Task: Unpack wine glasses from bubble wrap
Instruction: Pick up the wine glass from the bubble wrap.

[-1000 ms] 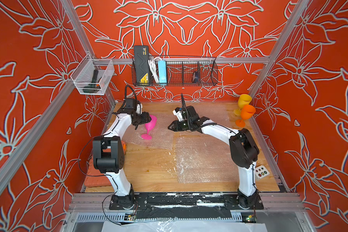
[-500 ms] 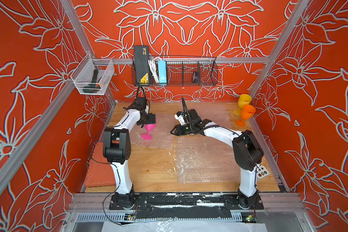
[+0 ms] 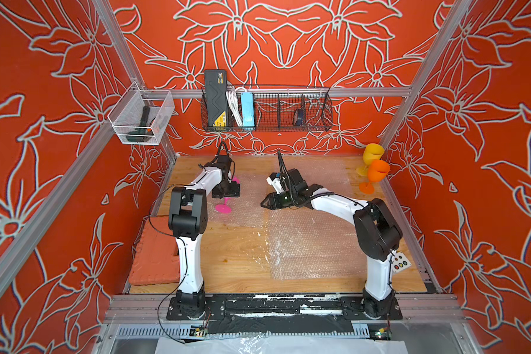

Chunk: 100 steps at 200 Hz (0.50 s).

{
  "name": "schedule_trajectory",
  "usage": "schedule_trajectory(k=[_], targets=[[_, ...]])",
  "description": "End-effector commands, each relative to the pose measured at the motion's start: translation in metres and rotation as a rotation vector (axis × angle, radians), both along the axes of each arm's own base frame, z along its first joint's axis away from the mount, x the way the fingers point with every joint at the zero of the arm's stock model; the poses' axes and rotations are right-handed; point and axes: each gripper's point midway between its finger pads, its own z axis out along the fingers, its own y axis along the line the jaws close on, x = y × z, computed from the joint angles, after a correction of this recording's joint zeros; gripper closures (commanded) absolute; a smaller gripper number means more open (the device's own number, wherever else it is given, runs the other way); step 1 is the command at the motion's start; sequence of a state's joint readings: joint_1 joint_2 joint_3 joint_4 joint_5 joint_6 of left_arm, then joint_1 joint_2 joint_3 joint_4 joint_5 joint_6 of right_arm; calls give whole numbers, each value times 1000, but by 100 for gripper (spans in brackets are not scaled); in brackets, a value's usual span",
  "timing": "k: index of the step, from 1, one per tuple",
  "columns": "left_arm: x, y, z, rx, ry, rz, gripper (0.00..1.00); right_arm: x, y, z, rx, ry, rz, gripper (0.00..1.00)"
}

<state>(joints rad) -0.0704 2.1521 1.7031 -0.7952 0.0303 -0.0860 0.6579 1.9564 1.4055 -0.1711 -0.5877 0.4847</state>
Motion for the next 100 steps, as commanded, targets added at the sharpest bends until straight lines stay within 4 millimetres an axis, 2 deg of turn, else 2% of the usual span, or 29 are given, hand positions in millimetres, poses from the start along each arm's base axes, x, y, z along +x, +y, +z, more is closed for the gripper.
schedule_trajectory(k=[1,18,40,50,59,68,80,100], targets=[[-7,0,0,24,36,-11,24,-4,2,15,37,-21,16,57],[-7,1,1,26,31,-10,25,-3,3,16,40,-24,17,57],[-6,1,3,30,26,-9,41,-2,4,16,42,-22,18,57],[-7,2,3,34,27,-10,44,-2,4,18,44,-24,18,56],[-7,2,2,36,28,-11,53,-2,4,17,43,-24,17,56],[-7,3,2,37,28,-11,56,-2,4,16,41,-22,18,56],[-7,3,2,40,29,-10,64,-3,4,15,39,-20,19,56],[-7,4,3,43,26,-8,64,-2,4,15,39,-20,18,56]])
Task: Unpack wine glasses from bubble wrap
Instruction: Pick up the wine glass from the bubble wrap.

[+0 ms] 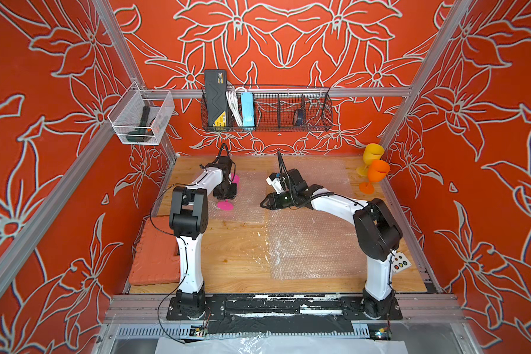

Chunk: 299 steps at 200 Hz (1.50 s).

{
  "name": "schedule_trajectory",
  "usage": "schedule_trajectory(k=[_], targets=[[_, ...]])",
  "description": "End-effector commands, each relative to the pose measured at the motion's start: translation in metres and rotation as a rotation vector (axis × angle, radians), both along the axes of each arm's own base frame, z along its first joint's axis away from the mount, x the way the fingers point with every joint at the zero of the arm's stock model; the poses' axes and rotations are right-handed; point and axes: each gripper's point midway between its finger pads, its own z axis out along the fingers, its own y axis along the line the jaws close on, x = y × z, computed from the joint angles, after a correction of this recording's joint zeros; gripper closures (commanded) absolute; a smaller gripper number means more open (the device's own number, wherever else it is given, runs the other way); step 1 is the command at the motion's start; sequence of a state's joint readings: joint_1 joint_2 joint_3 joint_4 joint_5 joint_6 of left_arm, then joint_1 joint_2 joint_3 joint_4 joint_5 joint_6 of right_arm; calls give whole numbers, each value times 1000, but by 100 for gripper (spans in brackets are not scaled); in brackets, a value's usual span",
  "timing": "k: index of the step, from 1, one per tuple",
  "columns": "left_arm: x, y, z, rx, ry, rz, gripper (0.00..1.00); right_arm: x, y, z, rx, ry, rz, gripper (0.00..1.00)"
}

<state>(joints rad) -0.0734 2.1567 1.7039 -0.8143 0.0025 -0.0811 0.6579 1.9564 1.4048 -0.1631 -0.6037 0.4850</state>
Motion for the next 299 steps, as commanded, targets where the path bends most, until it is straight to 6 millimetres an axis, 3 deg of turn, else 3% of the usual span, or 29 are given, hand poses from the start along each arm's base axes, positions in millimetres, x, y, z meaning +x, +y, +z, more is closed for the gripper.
schedule_trajectory(k=[1,11,22,31,71,126,156,212,242,258,299], targets=[[-2,0,6,13,5,-7,65,-1,2,13,25,-22,7,56],[-2,0,8,14,2,-7,74,-2,2,12,25,-18,7,56],[-2,1,9,16,-4,-6,75,-1,2,10,24,-16,6,56],[-3,0,11,14,-7,-8,84,-2,2,9,24,-13,6,56],[-2,-1,22,2,-39,-9,100,0,3,7,25,-5,5,56],[0,-3,48,-9,-105,-13,100,0,5,2,20,9,12,56],[-4,-13,74,-72,-183,-39,100,3,8,9,32,-6,21,56],[-31,-71,143,-412,-388,-185,100,30,0,65,148,-103,13,56],[-49,-96,180,-532,-543,-231,100,44,-17,103,175,-157,-18,45],[-61,-115,191,-582,-619,-277,100,44,-25,122,162,-220,-10,25],[-87,-164,196,-776,-641,-408,100,38,-41,150,119,-409,29,19]])
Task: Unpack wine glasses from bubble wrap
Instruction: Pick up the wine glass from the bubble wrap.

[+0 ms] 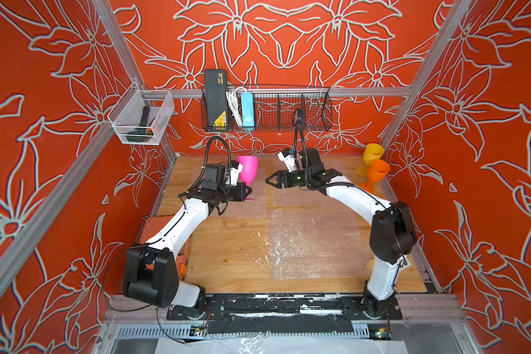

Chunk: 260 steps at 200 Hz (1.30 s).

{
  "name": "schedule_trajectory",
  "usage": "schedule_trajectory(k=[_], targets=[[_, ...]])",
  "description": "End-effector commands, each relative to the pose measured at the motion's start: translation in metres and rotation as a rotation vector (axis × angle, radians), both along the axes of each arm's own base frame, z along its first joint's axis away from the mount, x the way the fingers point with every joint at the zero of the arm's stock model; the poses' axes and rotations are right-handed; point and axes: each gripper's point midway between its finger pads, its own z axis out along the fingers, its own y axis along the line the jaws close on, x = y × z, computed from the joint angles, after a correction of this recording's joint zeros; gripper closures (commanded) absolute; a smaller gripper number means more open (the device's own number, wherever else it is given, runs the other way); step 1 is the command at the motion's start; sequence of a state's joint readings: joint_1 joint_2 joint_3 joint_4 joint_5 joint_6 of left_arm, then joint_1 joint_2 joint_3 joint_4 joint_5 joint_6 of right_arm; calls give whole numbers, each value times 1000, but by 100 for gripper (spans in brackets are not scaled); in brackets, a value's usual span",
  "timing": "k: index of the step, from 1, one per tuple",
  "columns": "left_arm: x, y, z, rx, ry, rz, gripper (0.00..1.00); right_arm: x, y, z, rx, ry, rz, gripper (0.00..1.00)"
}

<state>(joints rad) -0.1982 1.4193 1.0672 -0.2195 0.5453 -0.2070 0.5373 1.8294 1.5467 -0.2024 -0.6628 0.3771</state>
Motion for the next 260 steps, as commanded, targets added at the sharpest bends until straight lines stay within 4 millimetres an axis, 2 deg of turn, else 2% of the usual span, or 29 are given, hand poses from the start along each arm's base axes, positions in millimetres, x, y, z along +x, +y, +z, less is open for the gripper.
schedule_trajectory(k=[1,29,48,62,80,122,141,165,211,219,236,249,260], targets=[[-4,-33,24,-141,-87,-122,100,-8,-8,31,-24,-156,33,18],[-18,-66,17,-155,-69,-256,100,-13,-15,45,-16,-231,41,18],[-25,-79,10,-162,-46,-321,100,-12,-17,49,-1,-241,23,14],[-29,-84,13,-183,-56,-335,100,-9,-17,43,-11,-210,21,13],[-37,-89,23,-219,-103,-357,100,-8,-16,38,-1,-176,26,2],[-46,-94,30,-246,-154,-396,100,-18,-8,44,82,-150,80,2],[-46,-97,29,-254,-142,-411,100,-19,-5,48,111,-149,87,4],[-51,-101,37,-296,-154,-442,100,-21,-1,48,142,-130,111,7],[-50,-100,35,-282,-154,-440,100,-23,0,51,157,-131,130,26],[-49,-99,33,-272,-152,-429,95,-22,-2,50,150,-127,118,30],[-48,-98,31,-263,-147,-419,94,-19,-7,48,139,-126,98,32],[-46,-97,30,-259,-142,-408,79,-17,-12,47,130,-129,74,34],[-44,-98,29,-256,-141,-406,77,-15,-16,46,121,-132,55,36]])
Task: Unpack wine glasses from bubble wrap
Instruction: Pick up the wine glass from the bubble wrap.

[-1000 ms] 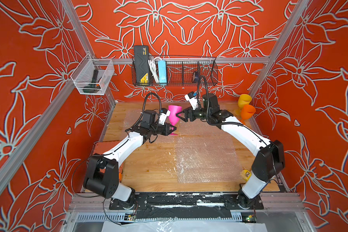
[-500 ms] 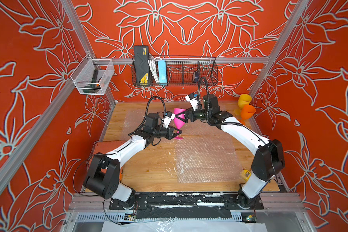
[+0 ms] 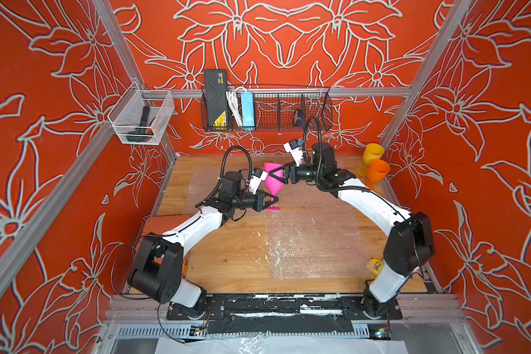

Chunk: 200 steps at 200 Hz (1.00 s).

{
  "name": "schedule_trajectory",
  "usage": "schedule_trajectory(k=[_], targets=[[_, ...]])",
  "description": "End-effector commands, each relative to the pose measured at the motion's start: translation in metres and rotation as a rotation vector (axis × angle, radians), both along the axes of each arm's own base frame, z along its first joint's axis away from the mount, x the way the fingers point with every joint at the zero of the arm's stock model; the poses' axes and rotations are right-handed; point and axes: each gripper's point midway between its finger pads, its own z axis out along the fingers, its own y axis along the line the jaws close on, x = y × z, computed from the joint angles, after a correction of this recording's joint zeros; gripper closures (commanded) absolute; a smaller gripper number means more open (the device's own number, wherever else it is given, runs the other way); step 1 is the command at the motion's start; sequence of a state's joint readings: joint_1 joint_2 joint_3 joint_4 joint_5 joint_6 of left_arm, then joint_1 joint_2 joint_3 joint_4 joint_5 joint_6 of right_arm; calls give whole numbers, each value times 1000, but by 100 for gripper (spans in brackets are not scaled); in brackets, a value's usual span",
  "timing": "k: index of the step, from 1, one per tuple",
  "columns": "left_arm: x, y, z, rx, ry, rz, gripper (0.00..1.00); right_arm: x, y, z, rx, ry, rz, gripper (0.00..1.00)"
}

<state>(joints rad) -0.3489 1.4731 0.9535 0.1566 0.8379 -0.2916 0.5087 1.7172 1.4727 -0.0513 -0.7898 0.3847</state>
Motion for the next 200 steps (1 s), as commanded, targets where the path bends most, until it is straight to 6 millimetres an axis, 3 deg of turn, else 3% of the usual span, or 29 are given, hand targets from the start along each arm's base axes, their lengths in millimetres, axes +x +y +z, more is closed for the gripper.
schedule_trajectory(k=[1,19,44,62,90,127,145,200], targets=[[-3,-6,15,-20,-50,-37,77,3,-9,-10,-25,-4,-30,37],[-1,-6,13,-19,-38,-33,72,4,-14,-9,-29,-10,-47,39],[3,-6,11,-12,-29,-20,45,8,-23,-11,-49,-17,-85,39],[4,-4,12,2,-34,-4,41,16,-38,-17,-80,-18,-153,39],[6,0,12,33,-35,26,40,36,-80,-29,-94,7,-281,39],[5,3,12,44,-31,38,40,55,-154,-41,-185,-42,-507,38],[6,4,11,46,-22,50,40,61,-199,-46,-268,-86,-655,38],[19,10,-1,100,75,100,40,47,-326,-56,-547,-211,-1102,38]])
